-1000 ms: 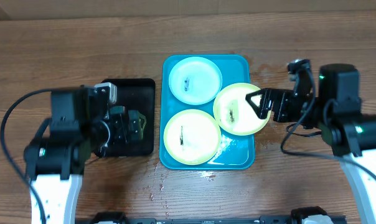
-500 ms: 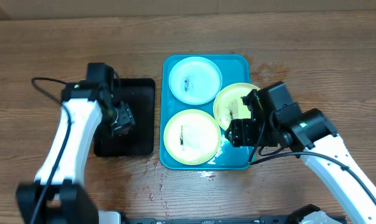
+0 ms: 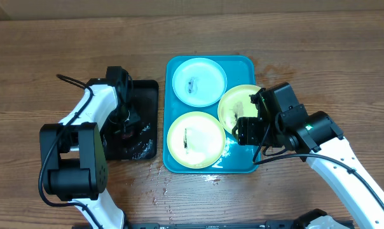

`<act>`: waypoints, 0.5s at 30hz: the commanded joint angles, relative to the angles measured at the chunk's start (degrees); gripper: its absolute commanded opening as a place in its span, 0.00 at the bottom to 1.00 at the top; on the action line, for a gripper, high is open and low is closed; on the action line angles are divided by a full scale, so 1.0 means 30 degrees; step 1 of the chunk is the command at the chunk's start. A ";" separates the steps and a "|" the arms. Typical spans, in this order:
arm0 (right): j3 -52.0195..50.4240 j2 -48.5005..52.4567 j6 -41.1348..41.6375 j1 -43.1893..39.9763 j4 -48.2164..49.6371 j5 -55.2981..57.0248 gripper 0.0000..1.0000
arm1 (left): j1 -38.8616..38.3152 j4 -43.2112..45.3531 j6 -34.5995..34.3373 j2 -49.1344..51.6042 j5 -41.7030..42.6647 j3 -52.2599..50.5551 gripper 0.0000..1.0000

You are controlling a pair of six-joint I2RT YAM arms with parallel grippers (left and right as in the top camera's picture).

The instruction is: Clean dirty plates on tray and stack at the side

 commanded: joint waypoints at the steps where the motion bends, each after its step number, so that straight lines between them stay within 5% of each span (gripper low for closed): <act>1: -0.0066 -0.0146 0.0102 0.0058 0.0313 0.0270 0.65 | -0.0175 -0.1100 0.0525 -0.0954 0.0612 0.0896 0.04; 3: -0.0066 -0.0146 0.0102 0.0058 0.0393 0.0291 0.64 | -0.0175 -0.1668 0.0721 -0.1749 0.0590 0.1151 0.11; 6: -0.0066 -0.0146 0.0102 0.0058 0.0474 0.0335 0.64 | -0.0175 -0.1982 0.1290 -0.2652 0.0248 0.1158 0.40; 8: -0.0066 -0.0146 0.0102 0.0058 0.0510 0.0335 0.64 | -0.0204 -0.1938 0.1282 -0.2739 -0.0459 0.1137 0.50; 15: -0.0095 -0.0131 0.0109 0.0058 0.0109 0.0328 0.64 | -0.0240 0.1137 0.1268 -0.1129 -0.1311 -0.0444 0.54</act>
